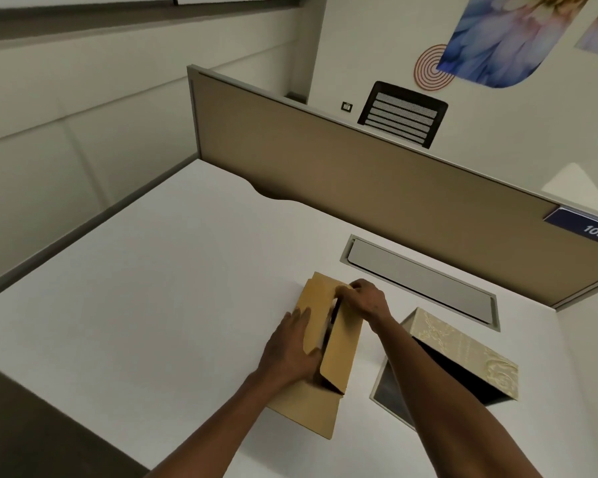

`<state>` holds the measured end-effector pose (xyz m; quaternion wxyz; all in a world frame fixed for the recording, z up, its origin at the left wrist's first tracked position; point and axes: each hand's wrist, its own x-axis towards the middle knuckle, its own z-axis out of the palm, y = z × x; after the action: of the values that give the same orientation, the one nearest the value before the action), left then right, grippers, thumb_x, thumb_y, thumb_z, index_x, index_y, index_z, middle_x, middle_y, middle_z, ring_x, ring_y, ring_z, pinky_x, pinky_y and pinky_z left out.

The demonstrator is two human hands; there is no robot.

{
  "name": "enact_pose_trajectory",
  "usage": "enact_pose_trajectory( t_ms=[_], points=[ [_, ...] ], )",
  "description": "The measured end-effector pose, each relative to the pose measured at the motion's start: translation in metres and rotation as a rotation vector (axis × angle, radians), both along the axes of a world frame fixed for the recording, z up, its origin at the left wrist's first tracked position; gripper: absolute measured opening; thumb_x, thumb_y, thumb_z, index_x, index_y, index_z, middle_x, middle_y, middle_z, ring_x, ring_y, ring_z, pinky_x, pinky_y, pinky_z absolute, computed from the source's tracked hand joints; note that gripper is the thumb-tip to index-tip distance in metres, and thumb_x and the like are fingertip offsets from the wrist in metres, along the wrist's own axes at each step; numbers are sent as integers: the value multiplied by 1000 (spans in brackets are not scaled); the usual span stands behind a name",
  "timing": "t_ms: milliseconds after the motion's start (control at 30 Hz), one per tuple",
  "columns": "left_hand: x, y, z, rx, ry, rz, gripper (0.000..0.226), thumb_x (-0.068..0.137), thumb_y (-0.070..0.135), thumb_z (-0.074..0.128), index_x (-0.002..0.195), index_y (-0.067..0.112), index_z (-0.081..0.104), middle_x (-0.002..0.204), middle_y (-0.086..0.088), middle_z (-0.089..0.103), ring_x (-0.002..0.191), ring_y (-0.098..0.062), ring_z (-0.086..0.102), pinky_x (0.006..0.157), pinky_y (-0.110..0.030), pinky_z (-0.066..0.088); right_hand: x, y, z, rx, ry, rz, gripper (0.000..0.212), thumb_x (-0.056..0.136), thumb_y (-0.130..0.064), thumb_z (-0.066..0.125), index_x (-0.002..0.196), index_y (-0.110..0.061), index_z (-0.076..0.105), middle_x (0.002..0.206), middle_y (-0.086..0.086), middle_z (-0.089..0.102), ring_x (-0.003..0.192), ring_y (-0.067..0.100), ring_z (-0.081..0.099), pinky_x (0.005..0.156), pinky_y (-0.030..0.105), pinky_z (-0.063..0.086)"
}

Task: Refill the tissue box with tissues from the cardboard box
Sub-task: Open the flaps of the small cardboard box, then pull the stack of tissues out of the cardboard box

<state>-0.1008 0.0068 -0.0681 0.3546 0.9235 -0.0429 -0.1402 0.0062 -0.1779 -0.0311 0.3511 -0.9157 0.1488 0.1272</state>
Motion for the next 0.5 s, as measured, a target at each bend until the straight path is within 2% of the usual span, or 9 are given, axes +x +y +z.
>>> enact_pose_trajectory(
  t_ms=[67, 133, 200, 300, 333, 433, 500],
  points=[
    [-2, 7, 9, -126, -58, 72, 77, 92, 41, 64, 156, 22, 26, 159, -2, 36, 146, -26, 36, 116, -41, 39, -2, -4, -3, 50, -40, -24, 46, 92, -41, 63, 125, -10, 68, 127, 8, 66, 114, 27, 60, 92, 39, 50],
    [-2, 13, 17, -236, -110, 148, 61, 95, 29, 61, 151, 17, 39, 150, -2, 50, 137, -23, 49, 112, -36, 45, -5, -8, -5, 125, -87, -50, 39, 97, -36, 56, 123, -10, 69, 127, 9, 67, 114, 28, 60, 90, 39, 48],
    [-1, 19, 24, -328, -140, 211, 48, 99, 20, 54, 146, 16, 48, 143, -4, 59, 128, -22, 58, 106, -34, 50, -9, -12, -8, 207, -141, -105, 35, 101, -34, 51, 122, -11, 68, 124, 7, 66, 113, 27, 58, 88, 38, 45],
    [5, 31, 25, -351, -216, 292, 40, 101, 12, 47, 140, 16, 57, 130, -5, 68, 104, -18, 69, 89, -29, 59, -17, -20, -11, 352, -174, -192, 37, 105, -33, 46, 129, -12, 66, 124, -1, 60, 116, 22, 54, 102, 46, 48],
    [7, 36, 23, -330, -244, 322, 40, 100, 10, 48, 139, 16, 57, 129, -5, 68, 102, -17, 70, 88, -27, 59, -19, -23, -12, 413, -177, -224, 35, 105, -31, 45, 128, -13, 66, 123, -2, 60, 118, 23, 54, 104, 48, 48],
    [10, 50, 7, -236, -295, 409, 46, 98, 9, 56, 143, 17, 52, 135, -6, 65, 117, -23, 65, 96, -32, 55, -26, -35, -15, 542, -223, -334, 29, 105, -24, 47, 127, -16, 64, 124, 3, 60, 117, 25, 55, 93, 43, 50],
    [10, 55, -4, -138, -315, 410, 51, 98, 11, 58, 147, 20, 48, 141, -6, 59, 126, -25, 59, 97, -34, 52, -33, -44, -18, 515, -288, -402, 29, 103, -22, 52, 129, -15, 61, 123, 8, 61, 110, 25, 58, 82, 37, 51]
  ],
)
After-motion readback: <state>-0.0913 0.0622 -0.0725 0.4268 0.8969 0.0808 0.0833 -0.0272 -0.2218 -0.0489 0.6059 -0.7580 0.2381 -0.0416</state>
